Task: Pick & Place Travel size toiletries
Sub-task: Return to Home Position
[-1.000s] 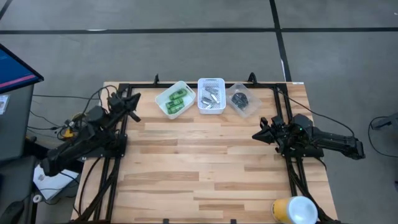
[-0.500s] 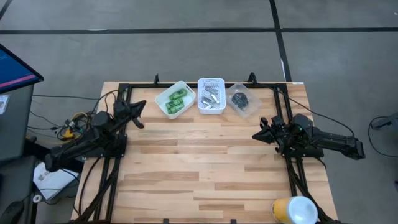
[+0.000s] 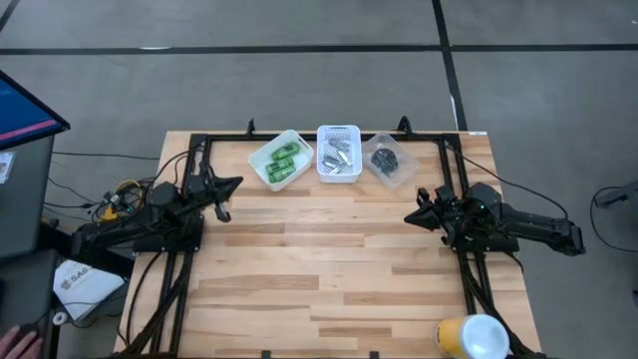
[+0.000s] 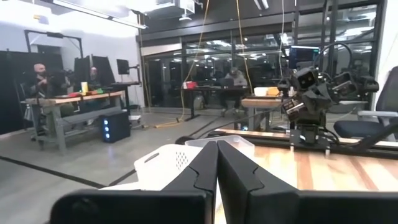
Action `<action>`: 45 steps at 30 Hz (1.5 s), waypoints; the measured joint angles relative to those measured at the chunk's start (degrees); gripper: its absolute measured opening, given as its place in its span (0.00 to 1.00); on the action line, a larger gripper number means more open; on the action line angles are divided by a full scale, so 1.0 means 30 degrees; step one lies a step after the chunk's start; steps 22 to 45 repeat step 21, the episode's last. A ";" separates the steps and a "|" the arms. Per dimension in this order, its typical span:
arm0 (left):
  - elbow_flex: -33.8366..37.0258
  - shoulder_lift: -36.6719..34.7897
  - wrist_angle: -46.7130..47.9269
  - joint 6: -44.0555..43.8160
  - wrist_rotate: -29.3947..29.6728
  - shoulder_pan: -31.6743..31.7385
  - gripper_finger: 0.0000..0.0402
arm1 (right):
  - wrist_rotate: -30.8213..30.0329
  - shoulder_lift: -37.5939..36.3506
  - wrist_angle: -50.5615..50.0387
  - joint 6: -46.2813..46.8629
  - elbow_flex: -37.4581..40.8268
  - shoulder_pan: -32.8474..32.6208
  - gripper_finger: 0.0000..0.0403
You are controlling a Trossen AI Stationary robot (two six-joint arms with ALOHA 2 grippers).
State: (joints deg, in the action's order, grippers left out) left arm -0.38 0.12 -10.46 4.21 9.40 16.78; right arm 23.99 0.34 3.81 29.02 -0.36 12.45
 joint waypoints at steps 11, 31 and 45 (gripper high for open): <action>0.0000 0.0000 -0.0131 -0.0007 -0.0005 0.0000 0.02 | -0.0007 0.0000 0.0007 -0.0007 0.0000 0.0000 0.01; 0.0000 0.0007 -0.0175 -0.0036 -0.0077 0.0000 0.02 | -0.0007 0.0004 0.0002 -0.0005 0.0007 0.0000 0.01; 0.0000 0.0007 -0.0175 -0.0036 -0.0077 0.0000 0.02 | -0.0007 0.0004 0.0002 -0.0005 0.0007 0.0000 0.01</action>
